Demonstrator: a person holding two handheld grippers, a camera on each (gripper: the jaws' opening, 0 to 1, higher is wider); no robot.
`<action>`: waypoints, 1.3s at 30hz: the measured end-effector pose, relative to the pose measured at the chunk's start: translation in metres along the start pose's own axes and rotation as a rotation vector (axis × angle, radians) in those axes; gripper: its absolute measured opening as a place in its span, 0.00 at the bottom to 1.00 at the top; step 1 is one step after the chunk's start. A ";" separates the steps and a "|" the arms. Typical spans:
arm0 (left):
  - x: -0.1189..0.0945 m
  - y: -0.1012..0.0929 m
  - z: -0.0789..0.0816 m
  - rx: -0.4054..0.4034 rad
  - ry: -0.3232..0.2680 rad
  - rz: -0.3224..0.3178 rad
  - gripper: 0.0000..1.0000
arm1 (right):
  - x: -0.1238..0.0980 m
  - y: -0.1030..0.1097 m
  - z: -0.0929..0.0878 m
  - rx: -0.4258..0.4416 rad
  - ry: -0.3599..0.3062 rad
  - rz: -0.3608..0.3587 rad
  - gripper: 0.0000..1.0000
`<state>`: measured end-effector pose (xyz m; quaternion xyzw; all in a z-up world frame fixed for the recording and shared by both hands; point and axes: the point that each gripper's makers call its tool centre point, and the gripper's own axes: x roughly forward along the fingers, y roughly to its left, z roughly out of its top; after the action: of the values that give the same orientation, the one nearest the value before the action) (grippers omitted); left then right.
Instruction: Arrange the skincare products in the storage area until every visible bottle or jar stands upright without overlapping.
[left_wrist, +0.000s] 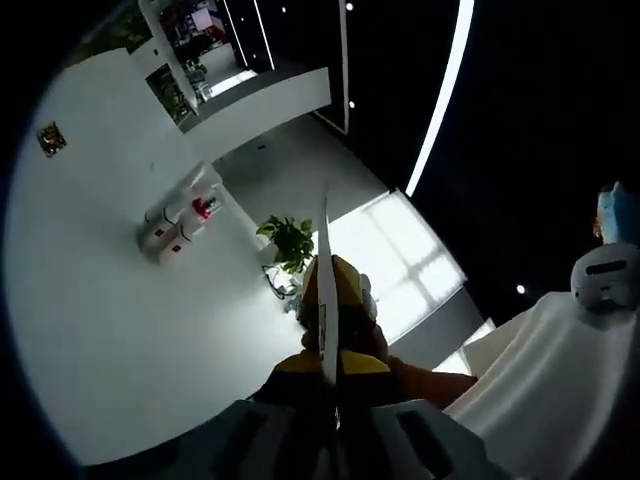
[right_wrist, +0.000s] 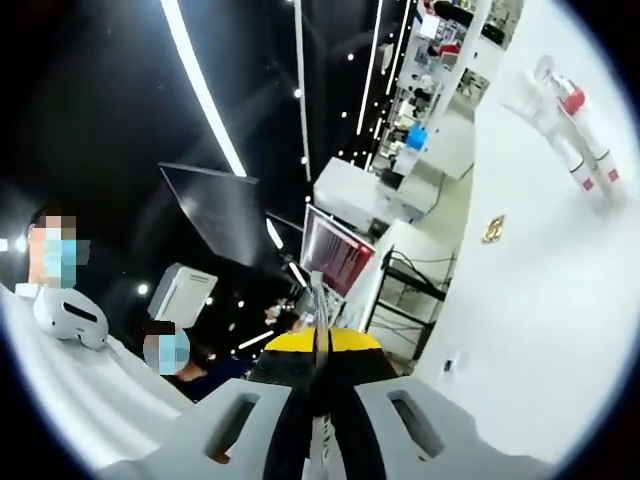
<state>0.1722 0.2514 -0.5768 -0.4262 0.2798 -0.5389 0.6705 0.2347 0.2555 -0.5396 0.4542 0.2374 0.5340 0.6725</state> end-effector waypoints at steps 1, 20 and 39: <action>0.000 -0.001 0.001 -0.003 -0.004 -0.005 0.02 | 0.000 0.000 0.001 -0.006 0.000 -0.002 0.01; -0.007 0.025 0.051 -0.083 -0.197 0.035 0.01 | -0.049 -0.055 0.002 -0.550 0.019 -0.445 0.84; 0.005 0.109 0.105 -0.069 -0.226 0.285 0.01 | -0.106 -0.130 -0.038 -1.006 0.368 -0.838 0.99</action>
<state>0.3142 0.2815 -0.6211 -0.4627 0.2786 -0.3770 0.7524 0.2359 0.1677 -0.6873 -0.1425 0.2266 0.3422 0.9007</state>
